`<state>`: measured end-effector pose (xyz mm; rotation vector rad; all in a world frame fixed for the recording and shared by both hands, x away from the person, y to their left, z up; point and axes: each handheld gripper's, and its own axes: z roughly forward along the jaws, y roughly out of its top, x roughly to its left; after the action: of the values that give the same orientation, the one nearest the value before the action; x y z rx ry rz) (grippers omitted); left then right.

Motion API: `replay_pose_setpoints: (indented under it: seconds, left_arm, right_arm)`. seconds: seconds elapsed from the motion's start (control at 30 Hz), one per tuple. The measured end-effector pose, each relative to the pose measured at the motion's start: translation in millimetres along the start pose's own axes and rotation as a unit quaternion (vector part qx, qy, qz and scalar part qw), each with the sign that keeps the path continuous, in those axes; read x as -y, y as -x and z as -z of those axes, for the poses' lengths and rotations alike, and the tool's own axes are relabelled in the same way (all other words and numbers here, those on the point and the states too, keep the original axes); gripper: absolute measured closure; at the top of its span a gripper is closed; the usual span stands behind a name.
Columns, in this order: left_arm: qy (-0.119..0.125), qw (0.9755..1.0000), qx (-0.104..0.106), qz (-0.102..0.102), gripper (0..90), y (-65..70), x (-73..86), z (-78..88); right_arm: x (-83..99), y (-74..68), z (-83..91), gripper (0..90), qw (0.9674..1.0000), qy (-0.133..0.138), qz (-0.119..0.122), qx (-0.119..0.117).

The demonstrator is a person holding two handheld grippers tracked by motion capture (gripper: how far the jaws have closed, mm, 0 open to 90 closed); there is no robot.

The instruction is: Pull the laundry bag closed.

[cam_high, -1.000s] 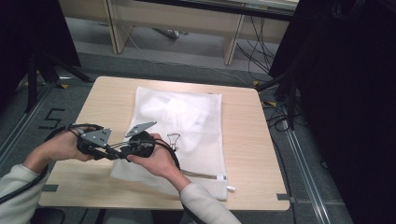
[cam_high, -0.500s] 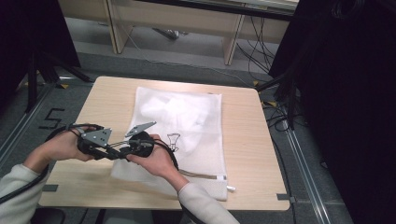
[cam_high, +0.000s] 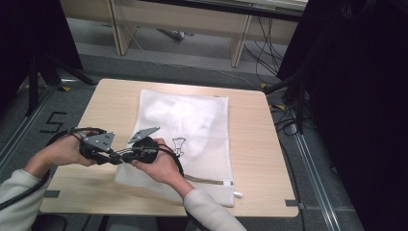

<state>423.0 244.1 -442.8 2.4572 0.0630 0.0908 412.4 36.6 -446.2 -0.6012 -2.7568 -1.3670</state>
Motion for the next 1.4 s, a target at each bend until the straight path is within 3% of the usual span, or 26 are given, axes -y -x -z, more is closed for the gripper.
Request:
replay_pose_setpoints:
  seconds: [0.13, 0.17, 0.33, 0.6, 0.7, 0.73, 1.03, 1.17, 1.2, 1.4]
  left_arm:
    - [-0.009, 0.9999, -0.004, -0.013, 81.9, 0.2, -3.1, -0.3]
    - [-0.007, 1.0, -0.002, -0.005, 81.9, 0.7, -2.3, -1.2]
    - [-0.004, 1.0, 0.002, -0.005, 82.1, -0.5, 0.2, -2.1]
    - [0.004, 0.9999, 0.009, 0.012, 82.8, -1.7, 2.2, -1.5]
    - [-0.017, 0.9998, -0.001, 0.011, 83.2, -3.3, 6.7, -3.1]
    - [-0.007, 0.9999, -0.006, 0.011, 83.3, -3.2, 7.3, -1.3]
    - [-0.01, 0.9999, -0.003, 0.007, 83.2, -3.5, 4.7, -1.5]
    - [-0.004, 0.9999, -0.003, 0.015, 83.2, -3.5, 6.7, -1.7]
    - [-0.006, 1.0, -0.002, 0.007, 83.2, -4.1, 5.5, -1.6]
    - [-0.007, 0.9999, -0.004, 0.006, 83.3, -3.9, 5.4, -1.5]
  right_arm:
    - [0.6, -0.6, 1.3, 87.9, 1.0, 0.002, 0.002, -0.001]
    - [0.3, -0.1, 1.8, 88.0, 0.9999, -0.006, 0.009, -0.003]
    - [2.9, -1.0, 0.3, 88.1, 1.0, -0.004, -0.002, -0.002]
    - [-0.1, -2.1, 5.1, 88.2, 0.9993, -0.011, 0.035, 0.009]
    - [0.2, -5.0, 6.7, 88.3, 0.9991, -0.02, 0.034, 0.013]
    - [0.8, -2.8, 10.6, 88.2, 0.9989, -0.017, 0.04, 0.014]
    - [2.8, -2.0, 16.2, 88.2, 0.9991, -0.021, 0.037, 0.005]
    - [4.8, -1.0, 23.1, 88.2, 0.9984, -0.022, 0.052, 0.007]
    - [5.4, -0.8, 24.2, 88.2, 0.9981, -0.023, 0.057, 0.009]
    - [10.7, -0.6, 32.3, 88.2, 0.9974, -0.03, 0.066, 0.007]
